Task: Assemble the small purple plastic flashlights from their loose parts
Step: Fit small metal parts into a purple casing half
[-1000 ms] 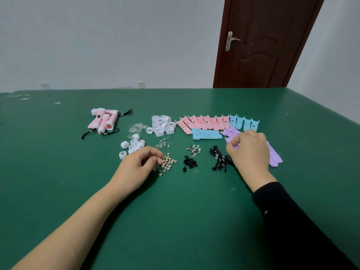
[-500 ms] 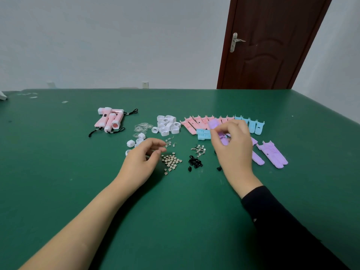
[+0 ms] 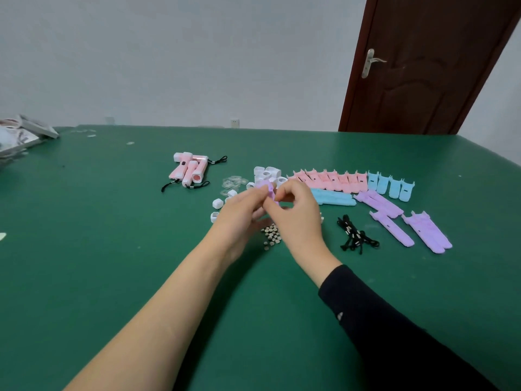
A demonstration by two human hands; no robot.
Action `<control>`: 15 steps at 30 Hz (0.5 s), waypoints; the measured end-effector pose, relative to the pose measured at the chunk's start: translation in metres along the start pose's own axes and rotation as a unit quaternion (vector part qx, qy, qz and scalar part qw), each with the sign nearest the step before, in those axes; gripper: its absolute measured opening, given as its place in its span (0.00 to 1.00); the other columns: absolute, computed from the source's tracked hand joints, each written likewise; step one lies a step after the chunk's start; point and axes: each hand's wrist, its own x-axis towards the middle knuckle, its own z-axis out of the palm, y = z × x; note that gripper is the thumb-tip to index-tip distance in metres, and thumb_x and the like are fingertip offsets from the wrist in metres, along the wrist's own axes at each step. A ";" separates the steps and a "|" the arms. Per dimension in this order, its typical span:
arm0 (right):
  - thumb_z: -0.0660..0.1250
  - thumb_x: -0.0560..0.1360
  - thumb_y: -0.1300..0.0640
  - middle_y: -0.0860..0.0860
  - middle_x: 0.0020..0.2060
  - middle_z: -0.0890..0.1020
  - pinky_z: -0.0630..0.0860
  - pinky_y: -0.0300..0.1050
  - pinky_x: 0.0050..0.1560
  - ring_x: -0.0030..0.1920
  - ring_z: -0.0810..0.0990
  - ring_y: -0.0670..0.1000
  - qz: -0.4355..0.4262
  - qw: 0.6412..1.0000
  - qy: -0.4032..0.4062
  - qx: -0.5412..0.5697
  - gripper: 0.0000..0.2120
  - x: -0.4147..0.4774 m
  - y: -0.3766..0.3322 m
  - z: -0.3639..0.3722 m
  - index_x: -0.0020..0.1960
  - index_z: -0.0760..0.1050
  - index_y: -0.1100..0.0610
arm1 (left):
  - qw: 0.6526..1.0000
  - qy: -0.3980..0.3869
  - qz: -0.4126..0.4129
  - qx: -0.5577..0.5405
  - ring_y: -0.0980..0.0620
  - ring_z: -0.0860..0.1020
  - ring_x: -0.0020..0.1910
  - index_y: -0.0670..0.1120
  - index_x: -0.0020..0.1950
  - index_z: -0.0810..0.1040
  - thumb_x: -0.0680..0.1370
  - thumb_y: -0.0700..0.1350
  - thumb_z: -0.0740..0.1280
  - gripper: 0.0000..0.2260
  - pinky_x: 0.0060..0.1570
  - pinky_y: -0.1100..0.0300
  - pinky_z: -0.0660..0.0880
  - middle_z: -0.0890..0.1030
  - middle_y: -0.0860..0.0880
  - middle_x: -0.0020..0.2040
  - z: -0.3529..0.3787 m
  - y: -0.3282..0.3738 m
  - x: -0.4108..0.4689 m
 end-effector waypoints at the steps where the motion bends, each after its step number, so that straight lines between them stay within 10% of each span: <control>1: 0.70 0.71 0.63 0.49 0.39 0.76 0.68 0.26 0.38 0.40 0.73 0.37 0.002 1.000 -0.005 0.000 0.13 0.000 0.000 0.001 0.34 0.69 0.52 | 1.000 0.002 -0.006 -0.015 0.50 0.80 0.46 0.44 0.56 0.77 0.82 0.47 0.61 0.09 0.48 0.59 0.78 0.76 0.43 0.47 -0.001 0.000 0.000; 8: 0.70 0.73 0.64 0.47 0.38 0.83 0.77 0.33 0.37 0.35 0.82 0.42 0.112 0.980 -0.077 0.144 0.05 0.005 0.003 -0.015 0.45 0.77 0.55 | 0.989 0.035 -0.069 -0.122 0.50 0.82 0.50 0.44 0.57 0.80 0.82 0.50 0.61 0.13 0.58 0.50 0.75 0.84 0.48 0.53 -0.013 -0.005 0.001; 15: 0.64 0.76 0.61 0.39 0.42 0.77 0.67 0.26 0.33 0.39 0.74 0.38 0.073 0.981 0.034 -0.179 0.08 0.032 0.030 -0.078 0.44 0.74 0.47 | 0.963 0.083 -0.153 -0.208 0.58 0.83 0.36 0.46 0.54 0.81 0.80 0.53 0.64 0.12 0.32 0.64 0.79 0.86 0.51 0.46 -0.028 -0.007 0.004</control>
